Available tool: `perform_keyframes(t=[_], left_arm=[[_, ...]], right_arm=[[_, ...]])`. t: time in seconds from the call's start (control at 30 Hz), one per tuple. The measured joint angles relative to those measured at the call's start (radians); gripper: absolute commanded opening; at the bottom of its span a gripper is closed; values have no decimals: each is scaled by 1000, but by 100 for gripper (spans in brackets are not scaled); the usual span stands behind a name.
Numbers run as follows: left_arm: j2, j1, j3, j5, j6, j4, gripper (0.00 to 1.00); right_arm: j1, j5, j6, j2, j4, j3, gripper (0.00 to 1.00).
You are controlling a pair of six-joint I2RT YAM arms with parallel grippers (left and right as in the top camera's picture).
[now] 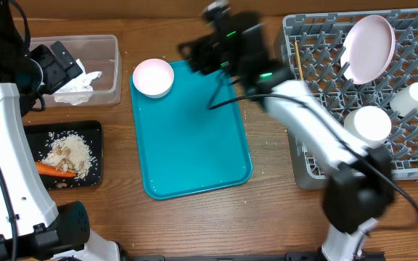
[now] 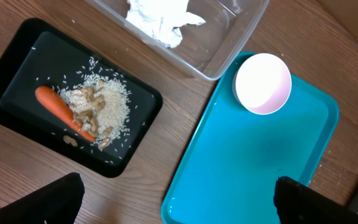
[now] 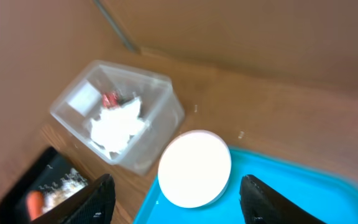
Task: Sort waste into correct bins and load items into the dishwasher rack
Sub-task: 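Move the right gripper over the pink bowl on the teal tray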
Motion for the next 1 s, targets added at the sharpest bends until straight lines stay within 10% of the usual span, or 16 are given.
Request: perform_keyframes(t=[0.37,1.0], left_arm=[[0,0,0,0,0,0,100],[0,0,0,0,0,0,100]], right_arm=[[84,112,293,353,276,-3,60],[103,145,360,391,141,-2,43]])
